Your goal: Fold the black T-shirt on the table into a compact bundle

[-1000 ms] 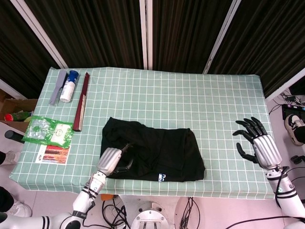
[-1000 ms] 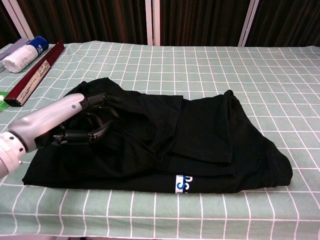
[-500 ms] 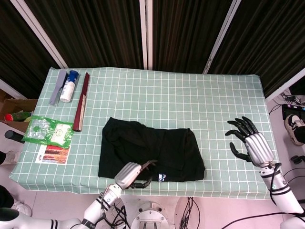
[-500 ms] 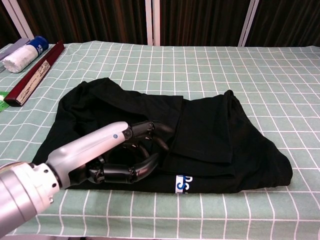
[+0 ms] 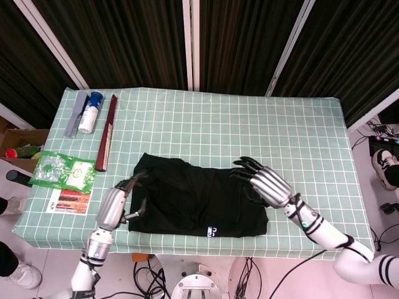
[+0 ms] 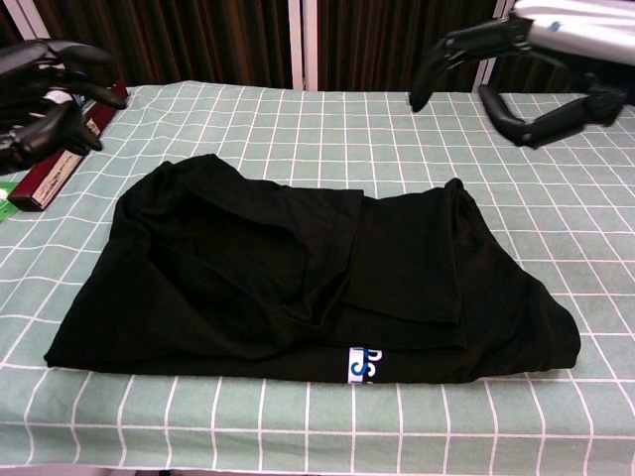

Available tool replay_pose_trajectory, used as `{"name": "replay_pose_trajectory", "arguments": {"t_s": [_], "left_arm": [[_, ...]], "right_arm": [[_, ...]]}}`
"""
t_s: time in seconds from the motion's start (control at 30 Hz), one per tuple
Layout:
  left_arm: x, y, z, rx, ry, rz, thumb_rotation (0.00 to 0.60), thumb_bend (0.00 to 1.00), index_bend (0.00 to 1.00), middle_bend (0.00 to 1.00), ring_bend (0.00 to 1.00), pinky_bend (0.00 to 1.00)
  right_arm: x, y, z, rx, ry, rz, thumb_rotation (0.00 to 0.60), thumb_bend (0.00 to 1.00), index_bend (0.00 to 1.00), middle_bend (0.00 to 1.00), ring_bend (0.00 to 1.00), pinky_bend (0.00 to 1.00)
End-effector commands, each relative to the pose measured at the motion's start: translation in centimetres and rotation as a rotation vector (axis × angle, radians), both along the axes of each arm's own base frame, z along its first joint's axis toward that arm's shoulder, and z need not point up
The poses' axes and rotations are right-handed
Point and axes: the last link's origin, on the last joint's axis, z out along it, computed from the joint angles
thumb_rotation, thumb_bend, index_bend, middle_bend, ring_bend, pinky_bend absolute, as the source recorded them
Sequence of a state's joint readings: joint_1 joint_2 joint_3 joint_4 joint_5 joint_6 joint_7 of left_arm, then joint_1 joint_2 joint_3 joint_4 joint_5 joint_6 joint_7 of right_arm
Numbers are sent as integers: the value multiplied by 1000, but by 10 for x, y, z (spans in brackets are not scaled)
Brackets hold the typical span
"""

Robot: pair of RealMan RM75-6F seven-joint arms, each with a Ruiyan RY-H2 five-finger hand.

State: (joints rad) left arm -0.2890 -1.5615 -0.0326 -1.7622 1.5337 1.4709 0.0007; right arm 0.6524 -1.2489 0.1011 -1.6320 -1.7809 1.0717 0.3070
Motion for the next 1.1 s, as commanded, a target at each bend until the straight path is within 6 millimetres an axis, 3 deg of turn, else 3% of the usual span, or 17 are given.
{"name": "replay_pose_trajectory", "arguments": {"t_s": [0.03, 0.2, 0.33, 0.53, 0.67, 0.93, 1.1], "left_arm": [[-43, 9, 22, 62, 105, 172, 277, 446, 133, 234, 343, 331], [-73, 6, 31, 63, 126, 286, 277, 447, 133, 234, 329, 326], [-80, 1, 29, 43, 136, 309, 278, 447, 133, 234, 322, 324], [-81, -2, 21, 11, 120, 309, 276, 448, 133, 224, 304, 312], [-81, -3, 17, 2, 115, 298, 279, 447, 134, 220, 297, 310], [-86, -4, 15, -2, 119, 291, 280, 449, 134, 217, 290, 306], [-87, -4, 12, -6, 115, 289, 278, 450, 134, 216, 286, 306]], "right_arm": [[58, -9, -42, 83, 72, 128, 600, 794, 279, 320, 110, 139], [97, -15, -90, 134, 161, 201, 600, 821, 226, 279, 93, 128], [121, -15, -126, 158, 207, 241, 600, 833, 207, 268, 74, 108], [134, -25, -170, 95, 331, 280, 600, 873, 177, 264, 38, 76], [122, -37, -178, 8, 403, 270, 600, 884, 162, 266, 24, 63], [62, -57, -148, -63, 478, 94, 600, 891, 148, 273, 22, 53], [31, -58, -134, -67, 536, 18, 600, 861, 131, 273, 22, 53]]}}
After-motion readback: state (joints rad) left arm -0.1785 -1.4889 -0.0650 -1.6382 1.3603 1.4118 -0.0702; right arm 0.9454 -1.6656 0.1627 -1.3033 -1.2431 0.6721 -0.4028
